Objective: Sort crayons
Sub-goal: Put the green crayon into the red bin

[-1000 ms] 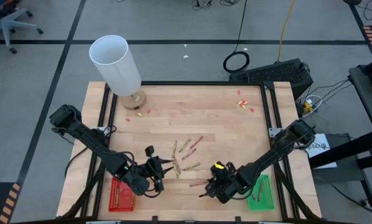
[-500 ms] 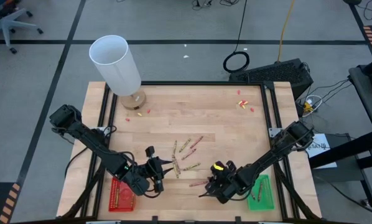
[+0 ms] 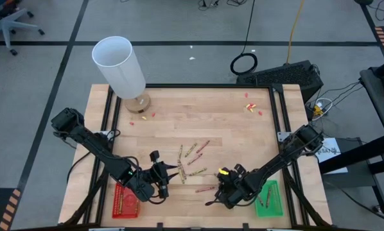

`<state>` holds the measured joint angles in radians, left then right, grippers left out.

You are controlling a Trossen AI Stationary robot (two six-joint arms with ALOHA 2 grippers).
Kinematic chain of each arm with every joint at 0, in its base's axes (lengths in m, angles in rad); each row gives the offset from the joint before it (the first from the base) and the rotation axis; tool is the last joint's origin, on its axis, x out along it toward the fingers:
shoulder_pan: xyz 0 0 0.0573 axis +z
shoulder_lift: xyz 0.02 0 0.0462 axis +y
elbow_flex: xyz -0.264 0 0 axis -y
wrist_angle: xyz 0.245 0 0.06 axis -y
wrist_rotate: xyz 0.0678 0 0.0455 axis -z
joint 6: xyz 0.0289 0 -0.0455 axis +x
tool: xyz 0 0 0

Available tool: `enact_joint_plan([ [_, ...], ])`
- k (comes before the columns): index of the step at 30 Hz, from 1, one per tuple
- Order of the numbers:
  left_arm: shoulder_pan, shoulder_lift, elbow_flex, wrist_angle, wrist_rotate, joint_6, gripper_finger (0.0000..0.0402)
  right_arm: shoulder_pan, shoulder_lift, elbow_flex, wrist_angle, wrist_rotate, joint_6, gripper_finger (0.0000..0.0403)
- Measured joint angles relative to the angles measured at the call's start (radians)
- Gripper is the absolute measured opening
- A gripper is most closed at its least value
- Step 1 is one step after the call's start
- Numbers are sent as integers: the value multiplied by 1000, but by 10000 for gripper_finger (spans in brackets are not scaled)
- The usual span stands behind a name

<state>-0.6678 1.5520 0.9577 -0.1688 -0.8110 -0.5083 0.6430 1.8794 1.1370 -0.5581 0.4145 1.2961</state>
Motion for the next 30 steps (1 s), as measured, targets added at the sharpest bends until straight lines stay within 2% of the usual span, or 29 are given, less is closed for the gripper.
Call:
enact_joint_plan([
  [6, 0, 0, 0, -2, 0, 0, 113, 2, 47, 5, -4, 11, 0, 168],
  [10, 0, 0, 0, -5, 0, 0, 113, 2, 62, 4, -11, 11, 0, 150],
  [22, 0, 0, 0, -5, 0, -2, 113, 1, 64, 2, -12, 19, 27, 9],
  [30, 0, 0, 0, -5, 0, -8, 113, 0, 59, 16, -13, 9, 33, 9],
])
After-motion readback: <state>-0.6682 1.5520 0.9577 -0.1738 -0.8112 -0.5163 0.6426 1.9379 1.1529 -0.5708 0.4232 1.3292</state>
